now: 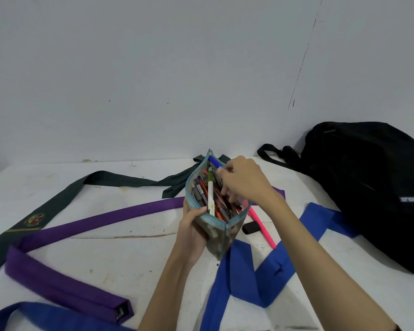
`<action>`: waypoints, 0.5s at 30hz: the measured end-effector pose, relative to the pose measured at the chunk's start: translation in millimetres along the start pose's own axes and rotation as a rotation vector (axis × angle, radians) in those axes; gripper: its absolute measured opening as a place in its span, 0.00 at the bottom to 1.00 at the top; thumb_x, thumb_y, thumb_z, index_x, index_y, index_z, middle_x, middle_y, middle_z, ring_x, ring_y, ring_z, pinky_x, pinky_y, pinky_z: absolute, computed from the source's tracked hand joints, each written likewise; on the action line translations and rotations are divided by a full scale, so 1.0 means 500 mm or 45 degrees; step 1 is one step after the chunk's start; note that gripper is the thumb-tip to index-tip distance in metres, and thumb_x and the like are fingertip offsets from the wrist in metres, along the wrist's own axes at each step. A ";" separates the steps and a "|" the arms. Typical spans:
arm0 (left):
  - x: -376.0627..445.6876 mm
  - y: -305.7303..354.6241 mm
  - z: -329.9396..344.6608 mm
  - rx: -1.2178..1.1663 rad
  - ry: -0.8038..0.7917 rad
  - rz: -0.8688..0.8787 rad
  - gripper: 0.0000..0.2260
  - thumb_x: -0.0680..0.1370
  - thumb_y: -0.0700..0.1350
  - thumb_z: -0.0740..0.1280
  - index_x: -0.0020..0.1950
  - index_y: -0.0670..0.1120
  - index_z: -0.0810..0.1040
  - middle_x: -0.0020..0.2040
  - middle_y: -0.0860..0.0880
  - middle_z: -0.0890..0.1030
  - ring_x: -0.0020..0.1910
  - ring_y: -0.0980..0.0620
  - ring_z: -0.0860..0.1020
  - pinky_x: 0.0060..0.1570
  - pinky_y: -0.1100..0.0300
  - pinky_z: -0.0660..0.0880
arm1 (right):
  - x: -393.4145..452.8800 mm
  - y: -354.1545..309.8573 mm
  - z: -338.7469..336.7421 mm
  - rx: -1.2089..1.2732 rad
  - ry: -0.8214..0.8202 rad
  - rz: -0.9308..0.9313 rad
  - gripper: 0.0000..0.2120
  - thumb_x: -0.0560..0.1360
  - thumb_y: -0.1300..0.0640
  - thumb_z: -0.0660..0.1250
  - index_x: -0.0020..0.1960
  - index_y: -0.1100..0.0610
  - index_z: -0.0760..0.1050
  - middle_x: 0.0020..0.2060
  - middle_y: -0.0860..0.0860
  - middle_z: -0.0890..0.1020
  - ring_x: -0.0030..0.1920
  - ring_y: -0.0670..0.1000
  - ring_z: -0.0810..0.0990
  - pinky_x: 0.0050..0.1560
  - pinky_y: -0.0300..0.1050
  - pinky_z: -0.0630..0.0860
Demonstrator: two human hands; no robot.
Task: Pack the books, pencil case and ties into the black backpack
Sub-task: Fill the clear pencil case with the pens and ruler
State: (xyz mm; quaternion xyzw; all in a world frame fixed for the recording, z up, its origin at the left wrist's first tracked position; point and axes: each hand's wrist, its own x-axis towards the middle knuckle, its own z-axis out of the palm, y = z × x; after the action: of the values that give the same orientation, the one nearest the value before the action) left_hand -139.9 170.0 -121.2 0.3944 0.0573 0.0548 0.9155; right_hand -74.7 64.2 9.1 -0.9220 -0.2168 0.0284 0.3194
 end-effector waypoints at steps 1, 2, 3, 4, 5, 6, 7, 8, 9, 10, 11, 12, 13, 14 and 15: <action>0.001 -0.001 -0.002 0.002 0.001 -0.001 0.35 0.64 0.43 0.71 0.71 0.49 0.66 0.66 0.37 0.72 0.65 0.39 0.73 0.61 0.42 0.73 | -0.001 0.001 -0.003 -0.051 0.027 0.003 0.15 0.79 0.53 0.58 0.42 0.61 0.77 0.32 0.54 0.82 0.35 0.56 0.82 0.42 0.50 0.80; 0.001 -0.001 -0.002 0.003 0.000 -0.003 0.35 0.64 0.44 0.72 0.71 0.50 0.66 0.67 0.37 0.72 0.65 0.38 0.73 0.62 0.40 0.72 | -0.002 0.003 -0.008 -0.107 0.059 0.005 0.15 0.79 0.52 0.58 0.42 0.60 0.77 0.31 0.52 0.80 0.36 0.55 0.80 0.41 0.46 0.78; 0.001 -0.002 -0.003 0.004 0.002 -0.009 0.36 0.63 0.44 0.72 0.71 0.50 0.66 0.67 0.37 0.72 0.65 0.38 0.72 0.63 0.38 0.70 | -0.001 0.006 -0.012 -0.152 0.083 0.006 0.14 0.78 0.51 0.59 0.42 0.60 0.77 0.31 0.51 0.78 0.38 0.55 0.79 0.38 0.43 0.74; 0.001 -0.003 -0.002 0.007 0.004 -0.013 0.37 0.63 0.44 0.72 0.71 0.51 0.66 0.67 0.37 0.72 0.65 0.38 0.72 0.63 0.37 0.69 | -0.001 0.008 -0.015 -0.187 0.099 0.009 0.13 0.78 0.51 0.60 0.44 0.59 0.77 0.33 0.51 0.77 0.39 0.54 0.77 0.36 0.42 0.70; 0.001 -0.004 -0.002 0.013 0.013 -0.015 0.37 0.63 0.44 0.72 0.70 0.51 0.65 0.67 0.37 0.72 0.65 0.38 0.72 0.63 0.36 0.69 | -0.001 0.010 -0.017 -0.219 0.109 0.015 0.11 0.77 0.51 0.61 0.46 0.58 0.77 0.36 0.51 0.76 0.40 0.53 0.76 0.36 0.42 0.67; 0.000 -0.004 -0.001 0.014 0.022 -0.015 0.36 0.63 0.44 0.72 0.70 0.50 0.65 0.66 0.37 0.72 0.65 0.38 0.72 0.63 0.36 0.69 | -0.002 0.012 -0.017 -0.261 0.125 0.019 0.10 0.77 0.52 0.62 0.48 0.57 0.77 0.38 0.51 0.75 0.41 0.53 0.74 0.37 0.42 0.66; 0.000 -0.004 -0.001 0.007 0.026 -0.011 0.36 0.63 0.44 0.71 0.70 0.50 0.65 0.67 0.37 0.72 0.65 0.38 0.72 0.63 0.36 0.69 | -0.003 0.013 -0.013 -0.309 0.149 0.017 0.09 0.76 0.53 0.62 0.50 0.57 0.77 0.40 0.51 0.75 0.42 0.53 0.74 0.39 0.42 0.67; 0.000 -0.003 -0.001 -0.005 0.022 -0.003 0.36 0.62 0.44 0.72 0.70 0.49 0.66 0.67 0.37 0.71 0.65 0.38 0.72 0.63 0.37 0.69 | -0.004 0.014 -0.008 -0.351 0.168 0.006 0.09 0.76 0.54 0.62 0.51 0.57 0.76 0.42 0.52 0.75 0.43 0.54 0.73 0.40 0.43 0.67; 0.000 -0.001 -0.001 -0.011 0.018 0.006 0.37 0.62 0.44 0.72 0.71 0.48 0.66 0.67 0.36 0.71 0.65 0.37 0.72 0.63 0.38 0.70 | -0.004 0.015 0.000 -0.380 0.166 -0.010 0.09 0.76 0.54 0.61 0.52 0.58 0.75 0.43 0.53 0.76 0.43 0.54 0.73 0.40 0.44 0.68; -0.001 0.000 0.001 -0.015 0.012 0.013 0.37 0.63 0.43 0.71 0.71 0.48 0.66 0.67 0.36 0.71 0.65 0.37 0.72 0.62 0.40 0.71 | -0.005 0.015 0.007 -0.387 0.144 -0.031 0.10 0.76 0.54 0.61 0.53 0.58 0.75 0.45 0.54 0.77 0.44 0.54 0.74 0.40 0.45 0.70; -0.001 0.001 0.001 -0.014 0.013 0.019 0.36 0.63 0.42 0.71 0.71 0.47 0.66 0.67 0.36 0.71 0.65 0.37 0.72 0.61 0.42 0.73 | -0.005 0.017 0.014 -0.370 0.115 -0.054 0.10 0.77 0.53 0.61 0.53 0.59 0.75 0.46 0.55 0.78 0.44 0.54 0.75 0.41 0.46 0.72; -0.002 0.002 0.002 -0.010 0.015 0.021 0.35 0.64 0.42 0.70 0.71 0.47 0.66 0.67 0.36 0.71 0.65 0.37 0.72 0.60 0.43 0.74 | -0.006 0.020 0.018 -0.325 0.103 -0.076 0.11 0.78 0.52 0.61 0.52 0.59 0.76 0.47 0.55 0.79 0.45 0.54 0.76 0.42 0.46 0.74; -0.003 0.002 0.002 -0.003 0.021 0.020 0.35 0.64 0.42 0.70 0.71 0.47 0.66 0.67 0.36 0.71 0.65 0.37 0.72 0.60 0.43 0.74 | -0.006 0.022 0.018 -0.253 0.129 -0.098 0.12 0.78 0.52 0.61 0.51 0.60 0.77 0.46 0.55 0.80 0.45 0.54 0.77 0.43 0.46 0.75; -0.003 0.002 0.000 0.003 0.024 0.018 0.35 0.64 0.43 0.70 0.71 0.47 0.66 0.67 0.36 0.71 0.66 0.37 0.72 0.60 0.43 0.74 | -0.007 0.026 0.013 -0.158 0.201 -0.119 0.12 0.78 0.53 0.60 0.49 0.60 0.78 0.44 0.54 0.81 0.44 0.53 0.78 0.43 0.46 0.75; -0.004 0.003 -0.002 0.017 0.026 0.016 0.36 0.63 0.44 0.71 0.71 0.47 0.66 0.67 0.36 0.71 0.66 0.37 0.72 0.59 0.44 0.75 | -0.009 0.030 0.006 -0.057 0.296 -0.123 0.12 0.78 0.54 0.60 0.46 0.60 0.78 0.41 0.52 0.81 0.42 0.51 0.77 0.42 0.45 0.75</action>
State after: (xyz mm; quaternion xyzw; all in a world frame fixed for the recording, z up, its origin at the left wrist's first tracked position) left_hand -141.9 171.5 -120.7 0.4002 0.0643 0.0643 0.9119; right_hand -73.4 53.3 -2.7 -0.9145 -0.2229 -0.0990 0.3228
